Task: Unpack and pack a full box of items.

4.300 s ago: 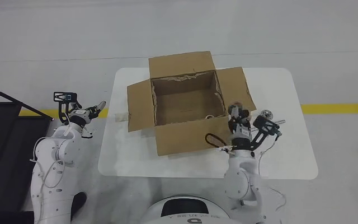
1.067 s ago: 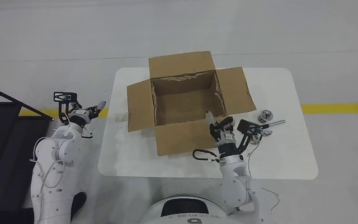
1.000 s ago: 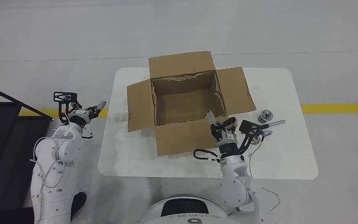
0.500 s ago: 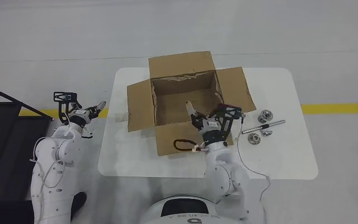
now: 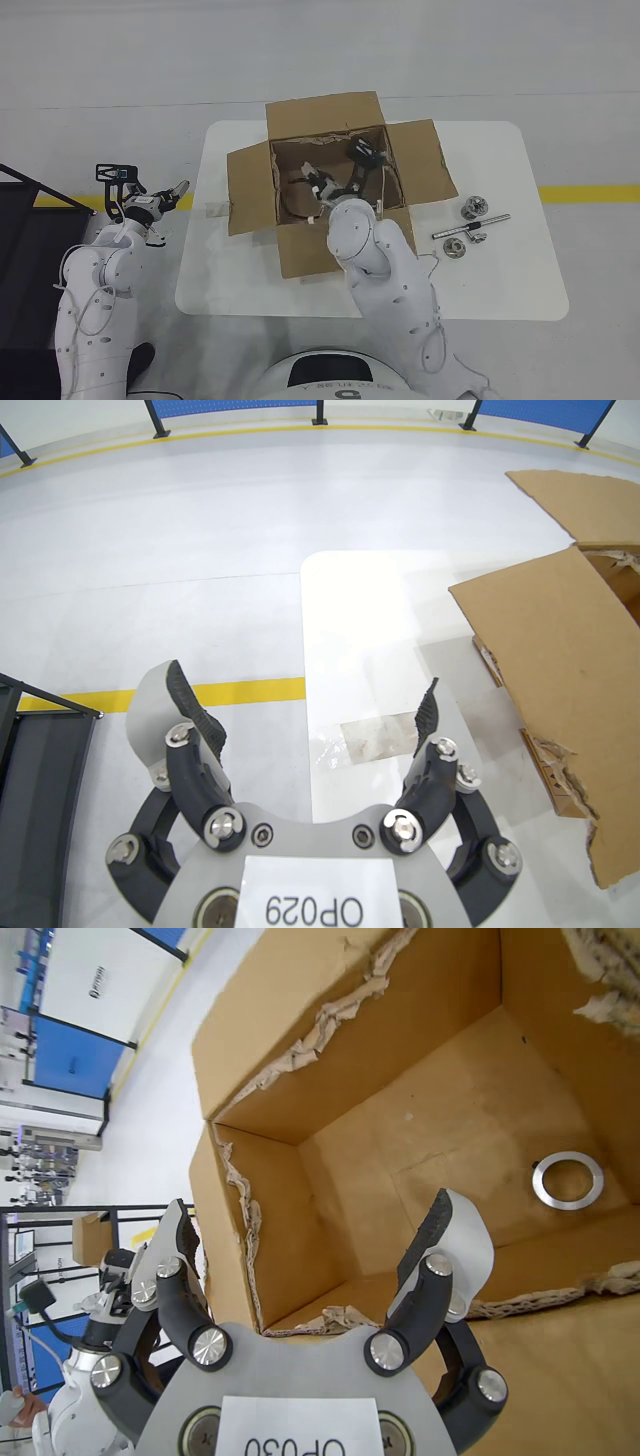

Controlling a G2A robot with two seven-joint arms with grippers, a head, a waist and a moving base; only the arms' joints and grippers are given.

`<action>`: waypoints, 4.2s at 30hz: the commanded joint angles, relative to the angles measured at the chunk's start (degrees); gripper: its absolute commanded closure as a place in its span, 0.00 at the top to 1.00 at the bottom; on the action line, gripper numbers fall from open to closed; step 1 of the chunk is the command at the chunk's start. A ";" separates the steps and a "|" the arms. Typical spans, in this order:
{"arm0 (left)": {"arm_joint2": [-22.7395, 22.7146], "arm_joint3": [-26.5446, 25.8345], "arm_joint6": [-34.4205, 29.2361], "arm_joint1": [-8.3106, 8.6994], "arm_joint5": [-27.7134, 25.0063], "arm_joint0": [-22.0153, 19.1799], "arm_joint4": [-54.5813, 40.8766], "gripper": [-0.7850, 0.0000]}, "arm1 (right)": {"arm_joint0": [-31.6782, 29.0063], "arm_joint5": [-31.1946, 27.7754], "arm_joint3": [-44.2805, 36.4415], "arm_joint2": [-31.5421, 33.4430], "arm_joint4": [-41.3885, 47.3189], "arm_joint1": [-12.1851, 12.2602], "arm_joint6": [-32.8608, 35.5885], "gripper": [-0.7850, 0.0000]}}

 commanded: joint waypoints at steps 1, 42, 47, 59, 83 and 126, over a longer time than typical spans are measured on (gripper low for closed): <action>0.00 0.00 0.00 0.00 0.00 0.00 0.00 1.00 | 1.44 1.01 0.77 -0.65 -0.26 -0.15 0.79 1.00; 0.00 0.00 0.00 0.00 0.00 0.00 0.00 1.00 | 16.69 7.65 32.77 1.73 -6.16 0.54 12.20 1.00; 0.00 0.00 0.00 0.00 0.00 0.00 0.00 1.00 | 18.19 7.79 35.91 1.27 -6.33 0.21 12.07 1.00; 0.00 0.00 0.00 0.00 0.00 0.00 0.00 1.00 | 22.19 5.86 43.37 -2.28 -8.99 -1.15 13.99 1.00; 0.00 0.00 0.00 0.00 0.00 0.00 0.00 1.00 | 18.07 2.50 36.25 0.73 -14.48 -0.01 16.95 1.00; 0.00 0.00 0.00 0.00 0.00 0.00 0.00 1.00 | 7.98 -6.77 21.20 9.92 -9.94 1.47 13.33 1.00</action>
